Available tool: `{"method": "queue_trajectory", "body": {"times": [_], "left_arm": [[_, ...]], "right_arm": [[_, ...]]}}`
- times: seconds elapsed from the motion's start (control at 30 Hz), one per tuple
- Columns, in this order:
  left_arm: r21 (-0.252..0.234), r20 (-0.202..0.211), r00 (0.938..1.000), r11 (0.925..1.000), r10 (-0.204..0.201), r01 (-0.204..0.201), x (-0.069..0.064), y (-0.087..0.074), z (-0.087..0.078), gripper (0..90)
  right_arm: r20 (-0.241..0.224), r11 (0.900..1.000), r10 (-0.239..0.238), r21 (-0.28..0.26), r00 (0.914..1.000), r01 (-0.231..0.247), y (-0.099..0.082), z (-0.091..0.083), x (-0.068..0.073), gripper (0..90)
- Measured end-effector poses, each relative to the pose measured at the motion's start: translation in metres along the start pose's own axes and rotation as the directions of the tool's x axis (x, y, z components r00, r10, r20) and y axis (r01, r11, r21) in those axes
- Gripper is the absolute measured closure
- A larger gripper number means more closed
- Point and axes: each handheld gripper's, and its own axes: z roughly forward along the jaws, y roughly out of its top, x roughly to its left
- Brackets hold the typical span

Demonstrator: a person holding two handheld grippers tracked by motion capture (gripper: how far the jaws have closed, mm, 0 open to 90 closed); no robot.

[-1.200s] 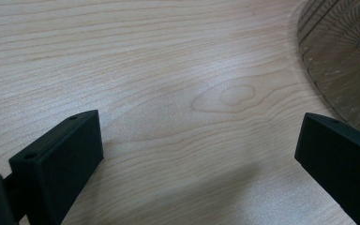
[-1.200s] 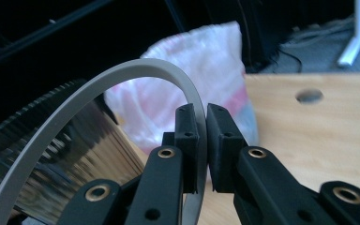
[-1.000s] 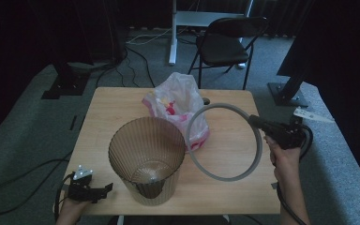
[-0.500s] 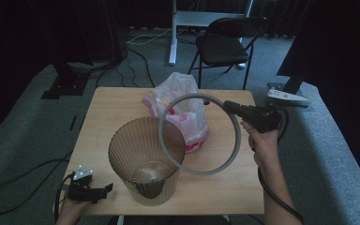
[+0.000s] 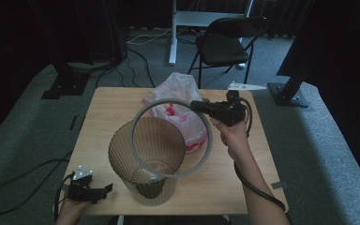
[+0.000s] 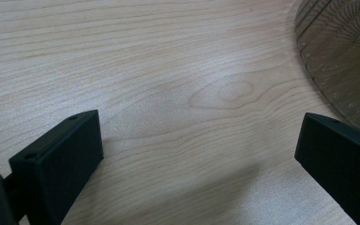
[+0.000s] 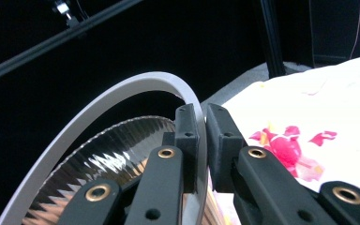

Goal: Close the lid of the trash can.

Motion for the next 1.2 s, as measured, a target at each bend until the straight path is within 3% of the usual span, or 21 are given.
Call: {"method": "queue_trajectory", "body": {"times": [0.47,0.7,1.2], "left_arm": [[0.000,0.009,0.9999,1.0000,-0.005,0.005,0.001,0.000,-0.001,1.3],[-0.002,0.011,0.9999,1.0000,-0.008,0.008,0.001,-0.001,-0.001,1.3],[0.000,0.011,0.9999,1.0000,-0.006,0.006,0.001,-0.001,-0.001,1.3]], "right_arm": [[-0.072,0.9965,0.049,0.071,0.9962,-0.044,-0.001,0.046,-0.001,84.0],[-0.097,0.9939,0.052,0.102,0.9939,-0.042,-0.003,0.063,0.002,84.0],[-0.100,0.9859,0.058,0.162,0.9933,-0.041,-0.012,0.081,-0.003,83.8]]}}
